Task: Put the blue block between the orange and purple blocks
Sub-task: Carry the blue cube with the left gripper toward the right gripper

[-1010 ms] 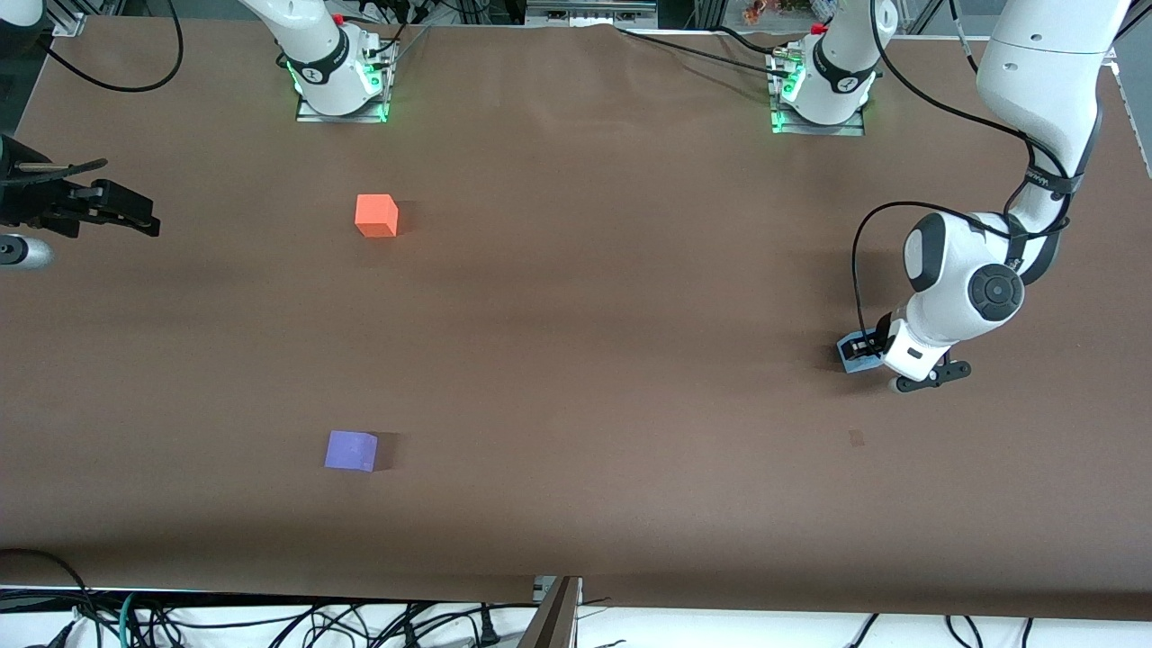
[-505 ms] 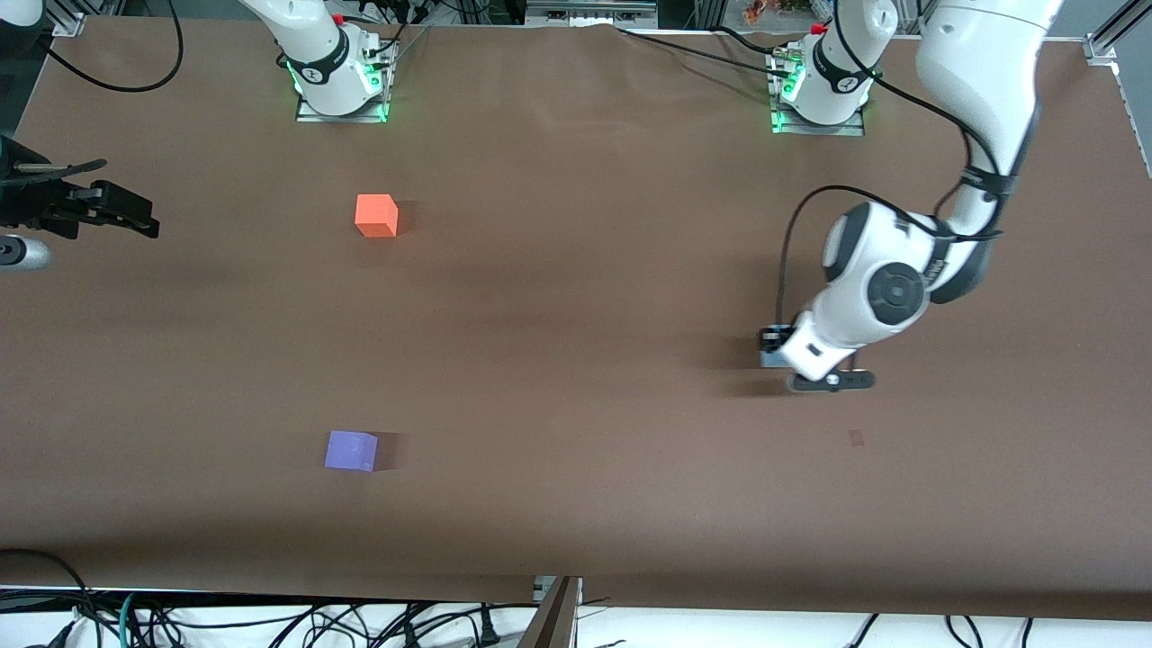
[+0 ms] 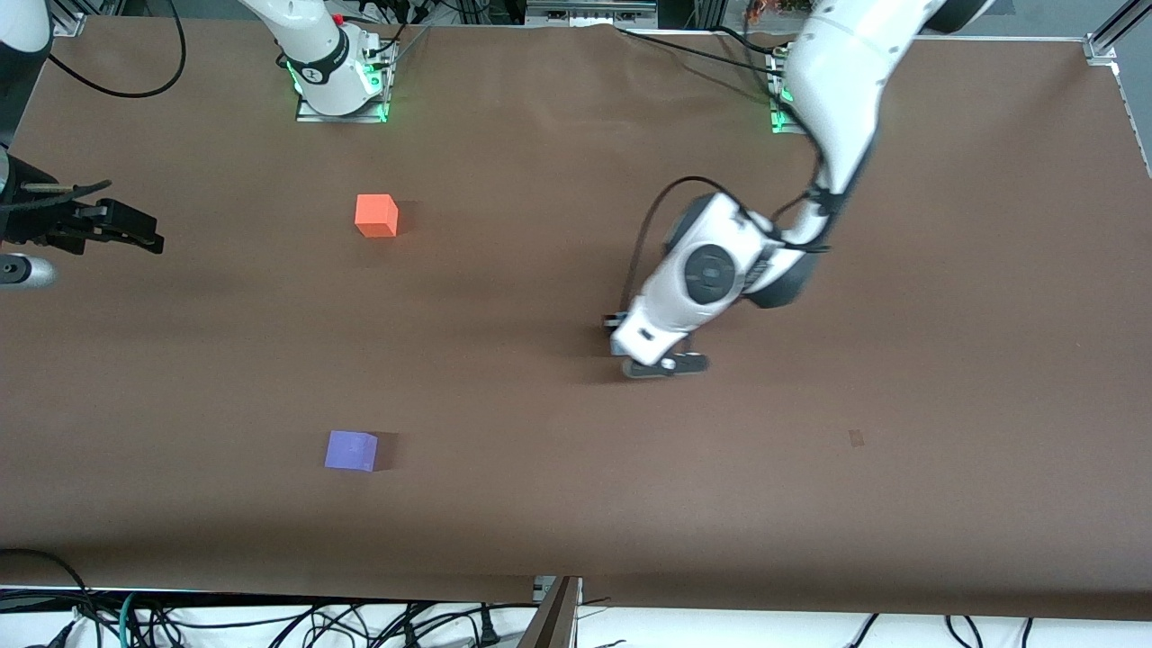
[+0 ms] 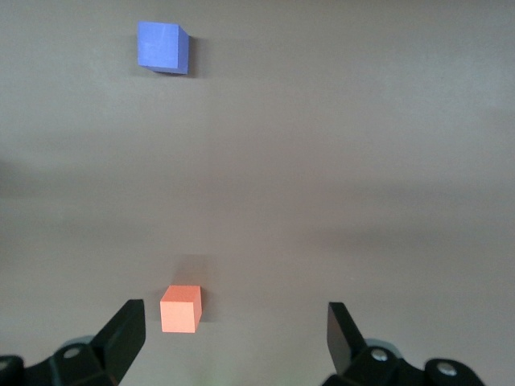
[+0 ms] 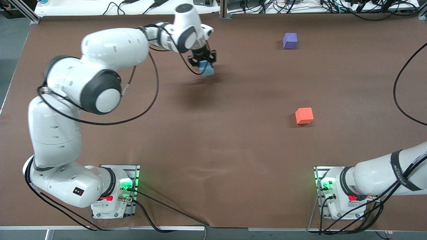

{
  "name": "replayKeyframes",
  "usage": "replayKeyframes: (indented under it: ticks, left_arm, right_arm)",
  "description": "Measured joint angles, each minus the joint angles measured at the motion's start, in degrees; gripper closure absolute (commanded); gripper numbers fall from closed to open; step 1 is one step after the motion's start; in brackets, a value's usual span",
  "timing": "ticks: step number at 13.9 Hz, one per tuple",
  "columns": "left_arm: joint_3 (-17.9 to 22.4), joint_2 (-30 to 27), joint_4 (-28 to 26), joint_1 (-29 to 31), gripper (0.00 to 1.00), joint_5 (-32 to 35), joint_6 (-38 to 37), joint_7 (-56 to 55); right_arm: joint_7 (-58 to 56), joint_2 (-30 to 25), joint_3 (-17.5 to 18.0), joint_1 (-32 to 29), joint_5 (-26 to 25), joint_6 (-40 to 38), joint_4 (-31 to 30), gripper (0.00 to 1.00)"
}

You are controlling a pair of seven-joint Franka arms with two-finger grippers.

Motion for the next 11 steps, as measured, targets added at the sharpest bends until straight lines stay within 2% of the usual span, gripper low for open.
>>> replayKeyframes:
  ticks: [2, 3, 4, 5, 6, 11]
  left_arm:
    - [1.6, 4.7, 5.9, -5.5, 0.88, 0.2, 1.0, -7.5]
    - [3.6, 6.6, 8.2, -8.6, 0.87, 0.8, 1.3, -10.3]
    - [6.6, 8.0, 9.9, -12.3, 0.83, 1.2, 1.3, -12.3]
    - [9.7, 9.1, 11.1, -15.9, 0.59, 1.2, 1.3, -13.7]
    - [11.8, 9.7, 12.0, -18.6, 0.01, 1.2, 1.3, -15.0]
    - [13.6, 9.9, 13.7, -21.5, 0.0, 2.0, 1.3, -16.9]
  right_arm:
    - [-0.2, 1.3, -0.2, -0.8, 0.5, -0.2, -0.2, 0.0]
    - [-0.2, 2.2, -0.2, -0.9, 0.5, -0.2, -0.2, 0.0]
    - [-0.3, 3.1, -0.2, -0.9, 0.5, -0.1, -0.2, 0.0]
    - [-0.3, 3.8, -0.1, -0.9, 0.5, -0.1, -0.2, 0.0]
    - [-0.3, 4.3, -0.1, -0.9, 0.5, -0.1, -0.2, 0.0]
    - [-0.4, 6.7, 0.1, -0.8, 0.7, 1.2, -0.3, 0.0]
